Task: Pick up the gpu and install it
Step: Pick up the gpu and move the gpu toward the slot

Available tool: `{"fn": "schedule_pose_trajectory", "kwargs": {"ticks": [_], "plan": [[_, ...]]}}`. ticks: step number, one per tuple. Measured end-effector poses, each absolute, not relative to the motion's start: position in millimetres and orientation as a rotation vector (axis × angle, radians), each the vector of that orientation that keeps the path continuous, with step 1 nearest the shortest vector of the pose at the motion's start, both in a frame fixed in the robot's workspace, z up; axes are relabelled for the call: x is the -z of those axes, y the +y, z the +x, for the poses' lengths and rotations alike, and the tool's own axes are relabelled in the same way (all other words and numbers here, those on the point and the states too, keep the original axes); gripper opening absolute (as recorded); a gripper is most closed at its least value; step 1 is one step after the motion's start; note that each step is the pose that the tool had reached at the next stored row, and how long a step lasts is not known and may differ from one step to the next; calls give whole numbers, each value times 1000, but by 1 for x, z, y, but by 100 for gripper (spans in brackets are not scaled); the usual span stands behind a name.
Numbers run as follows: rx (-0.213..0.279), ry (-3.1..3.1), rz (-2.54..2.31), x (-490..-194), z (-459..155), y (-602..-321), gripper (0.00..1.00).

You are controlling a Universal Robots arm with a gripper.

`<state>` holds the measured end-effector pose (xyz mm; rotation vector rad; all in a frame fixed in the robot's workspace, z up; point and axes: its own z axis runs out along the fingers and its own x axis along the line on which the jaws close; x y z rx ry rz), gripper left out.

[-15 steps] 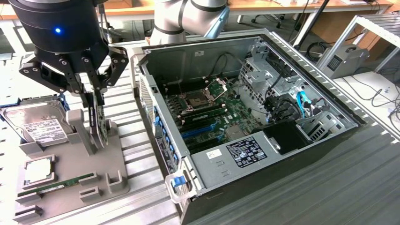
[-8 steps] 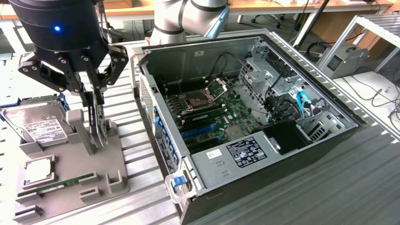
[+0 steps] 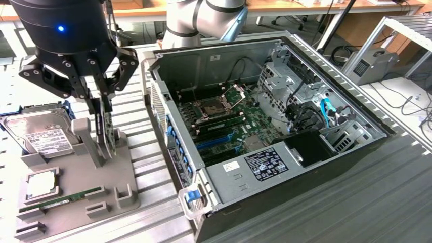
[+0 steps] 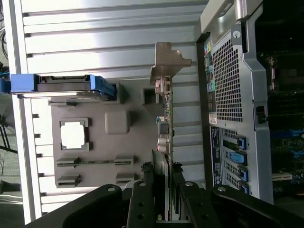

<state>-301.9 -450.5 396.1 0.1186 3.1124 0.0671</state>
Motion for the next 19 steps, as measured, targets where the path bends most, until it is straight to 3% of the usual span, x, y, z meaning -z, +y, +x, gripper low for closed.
{"fn": "schedule_pose_trajectory", "kwargs": {"ticks": [19], "plan": [[-67,3112,119,-407,-302,-450,26]]}}
